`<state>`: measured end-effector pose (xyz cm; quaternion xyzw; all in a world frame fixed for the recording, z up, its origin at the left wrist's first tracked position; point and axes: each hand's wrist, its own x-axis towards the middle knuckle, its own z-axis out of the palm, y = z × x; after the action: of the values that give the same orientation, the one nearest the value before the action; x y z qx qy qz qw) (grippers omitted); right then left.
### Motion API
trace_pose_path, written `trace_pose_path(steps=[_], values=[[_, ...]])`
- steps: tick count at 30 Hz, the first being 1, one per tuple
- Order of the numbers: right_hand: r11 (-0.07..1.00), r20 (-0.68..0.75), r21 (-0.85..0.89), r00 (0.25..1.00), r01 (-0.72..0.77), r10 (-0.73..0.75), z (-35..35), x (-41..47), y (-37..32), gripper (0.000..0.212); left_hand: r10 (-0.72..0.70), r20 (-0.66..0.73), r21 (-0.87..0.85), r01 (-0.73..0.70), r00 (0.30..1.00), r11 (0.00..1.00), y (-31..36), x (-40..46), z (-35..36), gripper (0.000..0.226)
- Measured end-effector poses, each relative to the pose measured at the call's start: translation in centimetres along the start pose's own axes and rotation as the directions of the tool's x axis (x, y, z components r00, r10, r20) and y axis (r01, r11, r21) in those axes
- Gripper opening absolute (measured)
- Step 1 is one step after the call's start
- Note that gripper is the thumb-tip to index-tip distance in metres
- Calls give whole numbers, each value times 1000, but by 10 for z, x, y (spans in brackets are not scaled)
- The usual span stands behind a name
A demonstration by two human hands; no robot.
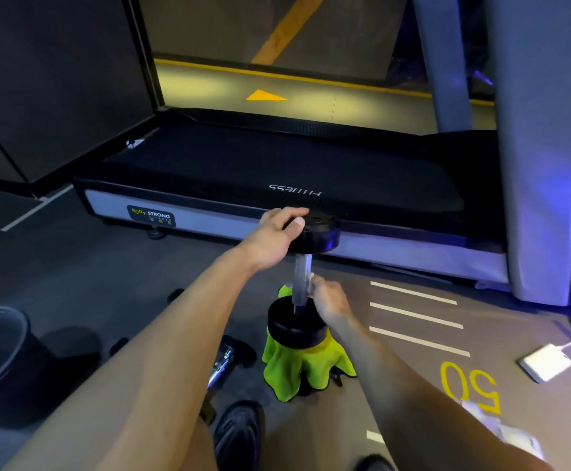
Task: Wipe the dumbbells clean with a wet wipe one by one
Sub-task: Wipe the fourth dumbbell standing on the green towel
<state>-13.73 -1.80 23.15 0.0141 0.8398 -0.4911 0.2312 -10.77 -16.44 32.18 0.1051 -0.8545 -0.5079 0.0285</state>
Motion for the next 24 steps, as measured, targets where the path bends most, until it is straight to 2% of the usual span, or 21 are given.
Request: trace_pose_path(steps=[1,2,4,5,6,7,10,11,13,15,17,19,21,24], values=[[998,5,-59,1000,6,-5,-2,1,-4,38,1,3,-1,-1,1000,1000,-1,1,0,37],[999,7,-34,1000,21,-21,-5,4,-10,38,3,7,-1,-3,1000,1000,-2,2,0,37],[968,16,249,999,37,-42,-10,2,-25,32,18,10,-3,-18,1000,1000,-3,3,1,37],[943,10,332,999,37,-43,-10,2,-27,32,21,12,-5,-21,1000,1000,-2,3,2,37],[938,18,341,997,58,-69,-8,2,-25,33,19,16,-8,-19,1000,1000,-2,3,2,37],[956,28,283,996,79,-90,-6,1,-21,33,17,22,-9,-17,1000,1000,-2,3,2,37],[986,40,-102,991,128,-125,-1,0,0,32,14,36,4,-14,999,1000,-3,2,2,36],[986,28,-114,992,122,-120,-2,-1,0,36,13,35,5,-13,999,1000,-3,2,2,36],[984,36,160,996,74,-81,-4,-1,-11,47,15,31,-2,-15,999,1000,-2,3,2,37],[895,90,445,993,25,-73,-2,5,-19,42,19,19,-14,-19,1000,1000,-2,4,2,38],[796,107,605,992,-11,-68,-4,1,-27,35,9,19,-16,-9,1000,1000,-2,4,3,38],[751,113,660,991,-24,-68,-4,1,-28,31,4,26,-17,-3,1000,1000,-2,3,3,38],[769,116,639,991,-26,-62,-1,3,-20,30,14,32,-19,-13,999,1000,-2,2,2,38],[854,95,520,992,18,-79,1,-5,-8,55,32,46,2,-32,998,999,-4,0,-1,36]])
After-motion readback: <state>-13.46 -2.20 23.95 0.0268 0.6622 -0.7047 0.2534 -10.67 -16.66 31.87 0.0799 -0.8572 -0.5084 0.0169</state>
